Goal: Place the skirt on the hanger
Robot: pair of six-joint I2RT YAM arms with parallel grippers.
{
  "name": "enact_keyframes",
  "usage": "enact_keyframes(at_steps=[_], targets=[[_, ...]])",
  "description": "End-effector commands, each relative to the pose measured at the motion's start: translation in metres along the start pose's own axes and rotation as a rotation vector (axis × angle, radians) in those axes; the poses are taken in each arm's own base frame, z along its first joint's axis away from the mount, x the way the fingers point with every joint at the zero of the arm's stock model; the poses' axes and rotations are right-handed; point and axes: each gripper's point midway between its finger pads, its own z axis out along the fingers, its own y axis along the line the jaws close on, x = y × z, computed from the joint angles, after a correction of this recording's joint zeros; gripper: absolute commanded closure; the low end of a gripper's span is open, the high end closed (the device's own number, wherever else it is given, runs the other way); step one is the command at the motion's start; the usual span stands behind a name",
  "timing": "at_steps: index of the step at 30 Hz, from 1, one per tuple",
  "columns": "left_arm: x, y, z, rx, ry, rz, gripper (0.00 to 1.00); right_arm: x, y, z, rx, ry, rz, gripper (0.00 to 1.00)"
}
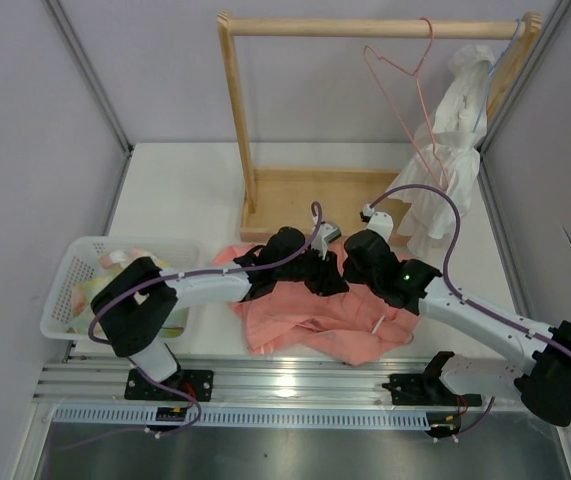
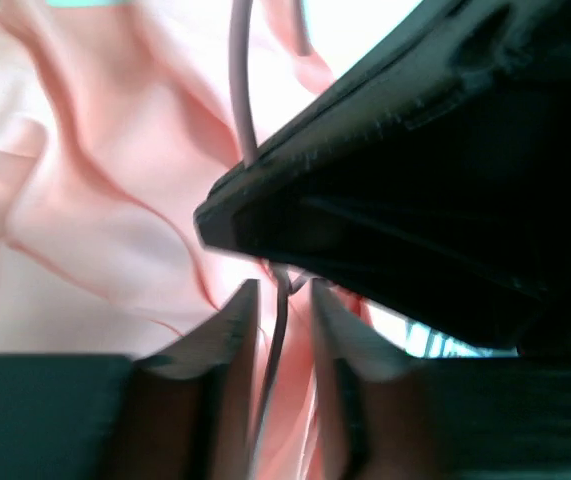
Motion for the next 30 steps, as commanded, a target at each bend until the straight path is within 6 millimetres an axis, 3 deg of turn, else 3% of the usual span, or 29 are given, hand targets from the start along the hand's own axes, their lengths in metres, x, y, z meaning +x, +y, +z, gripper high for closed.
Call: enact_keyframes(at_steps=[1, 7, 13, 14, 15, 19, 23, 25, 26, 29, 30], targets=[[-0.041, -0.014, -0.018, -0.033, -0.101, 0.095, 0.61, -0.007, -0.007, -0.005, 0.028, -0.044, 0.022, 1.0], [-0.058, -0.018, -0.053, -0.113, -0.171, 0.126, 0.5, -0.011, -0.01, -0.007, 0.034, -0.059, 0.017, 1.0], [-0.06, -0.004, -0.084, -0.264, -0.178, 0.112, 0.49, -0.013, -0.005, -0.006, 0.007, -0.067, -0.01, 1.0], [-0.067, -0.007, -0.096, -0.28, -0.211, 0.099, 0.48, -0.013, -0.006, -0.006, 0.006, -0.067, -0.032, 1.0], [-0.062, 0.003, -0.106, -0.344, -0.197, 0.075, 0.48, -0.015, -0.005, -0.007, 0.003, -0.074, -0.038, 1.0], [-0.063, 0.008, -0.151, -0.479, -0.241, 0.025, 0.47, -0.02, -0.005, -0.009, -0.001, -0.083, -0.06, 1.0], [-0.017, 0.028, -0.183, -0.639, -0.153, -0.071, 0.5, -0.022, -0.001, -0.011, -0.018, -0.09, -0.06, 1.0], [0.001, 0.027, -0.195, -0.667, -0.193, -0.132, 0.52, -0.023, 0.0, -0.01, -0.023, -0.09, -0.057, 1.0], [0.02, 0.032, -0.198, -0.692, -0.168, -0.153, 0.53, -0.022, 0.001, -0.01, -0.027, -0.091, -0.055, 1.0], [0.055, 0.022, -0.193, -0.642, -0.147, -0.199, 0.58, -0.021, 0.001, -0.007, -0.025, -0.085, -0.055, 1.0], [0.064, 0.009, -0.187, -0.598, -0.125, -0.187, 0.63, -0.02, 0.002, -0.006, -0.028, -0.083, -0.055, 1.0]])
